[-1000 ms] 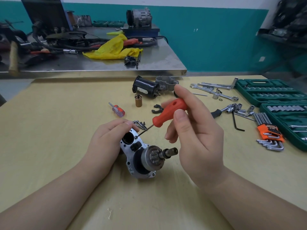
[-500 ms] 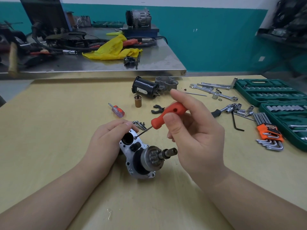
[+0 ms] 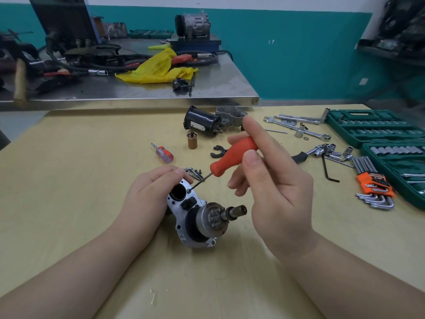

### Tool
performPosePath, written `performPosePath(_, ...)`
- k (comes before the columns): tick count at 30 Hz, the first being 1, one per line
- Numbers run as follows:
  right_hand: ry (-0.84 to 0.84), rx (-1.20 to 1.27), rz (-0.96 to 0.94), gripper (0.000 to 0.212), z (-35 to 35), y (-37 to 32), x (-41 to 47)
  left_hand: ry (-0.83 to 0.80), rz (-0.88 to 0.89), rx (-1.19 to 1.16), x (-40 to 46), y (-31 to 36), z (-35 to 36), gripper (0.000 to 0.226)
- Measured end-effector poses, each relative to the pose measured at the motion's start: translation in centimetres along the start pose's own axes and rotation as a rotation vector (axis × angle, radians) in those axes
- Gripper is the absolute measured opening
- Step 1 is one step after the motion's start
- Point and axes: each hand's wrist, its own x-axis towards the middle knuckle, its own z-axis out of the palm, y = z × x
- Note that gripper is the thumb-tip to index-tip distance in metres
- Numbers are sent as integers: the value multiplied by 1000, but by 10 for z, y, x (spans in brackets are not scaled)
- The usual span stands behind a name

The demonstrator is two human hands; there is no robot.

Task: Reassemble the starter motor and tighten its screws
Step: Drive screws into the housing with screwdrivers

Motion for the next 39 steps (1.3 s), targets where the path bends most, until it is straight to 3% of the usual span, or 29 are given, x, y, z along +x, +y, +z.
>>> performPosePath(20, 10, -31, -29, 35, 4, -9, 3, 5, 14, -6, 0, 2, 1, 28)
performPosePath(31, 15, 29, 52, 33, 1, -9, -1, 13, 41, 44, -2, 5, 0, 29)
performPosePath(39, 25, 42, -9, 35, 4, -8, 4, 14, 0, -2, -2, 4, 2, 29)
